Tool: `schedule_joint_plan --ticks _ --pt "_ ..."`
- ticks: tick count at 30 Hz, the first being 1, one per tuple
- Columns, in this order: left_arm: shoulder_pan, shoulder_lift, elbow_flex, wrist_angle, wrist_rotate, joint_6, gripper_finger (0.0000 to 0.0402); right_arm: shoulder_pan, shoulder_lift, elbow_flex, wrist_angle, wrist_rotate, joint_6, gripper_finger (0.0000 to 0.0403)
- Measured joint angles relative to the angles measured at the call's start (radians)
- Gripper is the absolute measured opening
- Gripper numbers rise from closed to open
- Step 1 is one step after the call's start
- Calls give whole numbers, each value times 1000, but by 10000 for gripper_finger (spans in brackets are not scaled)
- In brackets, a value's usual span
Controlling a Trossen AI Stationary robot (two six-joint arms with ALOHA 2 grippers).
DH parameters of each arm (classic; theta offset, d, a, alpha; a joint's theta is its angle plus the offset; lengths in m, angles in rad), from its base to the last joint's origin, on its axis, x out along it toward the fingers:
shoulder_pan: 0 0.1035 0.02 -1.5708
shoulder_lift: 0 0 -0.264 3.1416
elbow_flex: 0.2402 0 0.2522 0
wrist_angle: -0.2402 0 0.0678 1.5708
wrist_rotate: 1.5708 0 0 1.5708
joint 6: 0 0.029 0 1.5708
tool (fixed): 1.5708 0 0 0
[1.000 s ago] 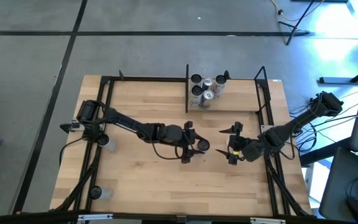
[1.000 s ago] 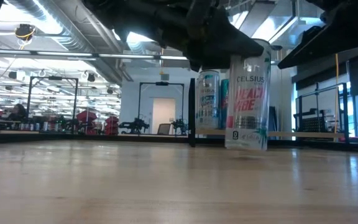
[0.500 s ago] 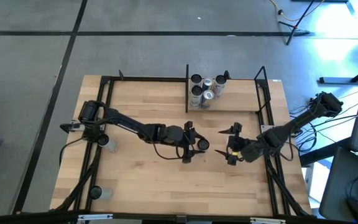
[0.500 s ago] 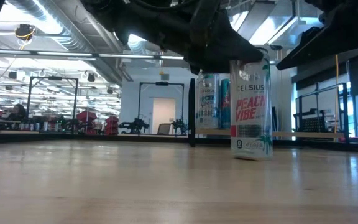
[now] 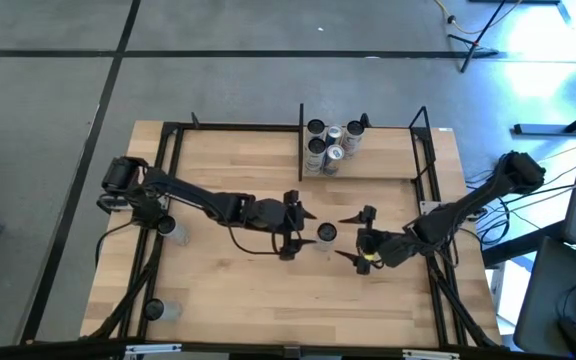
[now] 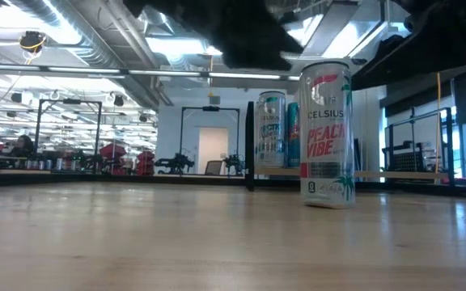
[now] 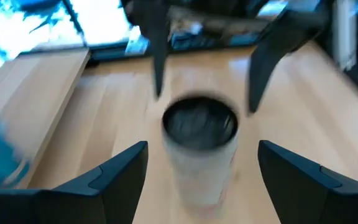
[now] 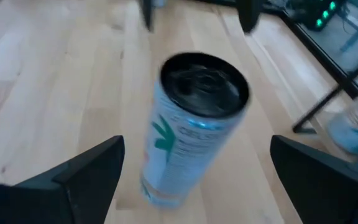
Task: Place canned beverage on shelf
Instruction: Put the top black soda can on the shelf aligned with the other black soda can
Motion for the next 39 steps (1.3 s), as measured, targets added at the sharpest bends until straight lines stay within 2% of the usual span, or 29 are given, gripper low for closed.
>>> schedule_joint_plan --ticks 6,11,15,17,20,29,32,38,39 --pt "-20 -1 -62 -3 -78 -12 283 -41 17 -155 358 -53 -86 388" --pt "-31 -1 -162 143 -84 -6 283 -108 41 -271 633 -162 -94 388" --pt "-33 -1 -240 249 -108 13 283 -132 98 -291 779 -233 -125 388" --pt "-32 -1 -273 314 -112 19 283 -133 132 -286 825 -247 -144 388" --pt "-32 -1 -309 392 -112 20 283 -133 181 -272 861 -215 -177 388" --pt "-32 -1 -320 410 -111 21 283 -192 300 -214 879 -207 -179 382" --pt "-32 -1 -320 408 -110 23 283 -198 310 -213 880 -217 -183 349" --pt "-32 -1 -320 405 -110 39 283 -196 302 -213 877 -223 -205 226" --pt "-32 -1 -320 405 -110 39 283 -196 293 -213 867 -223 -211 217"
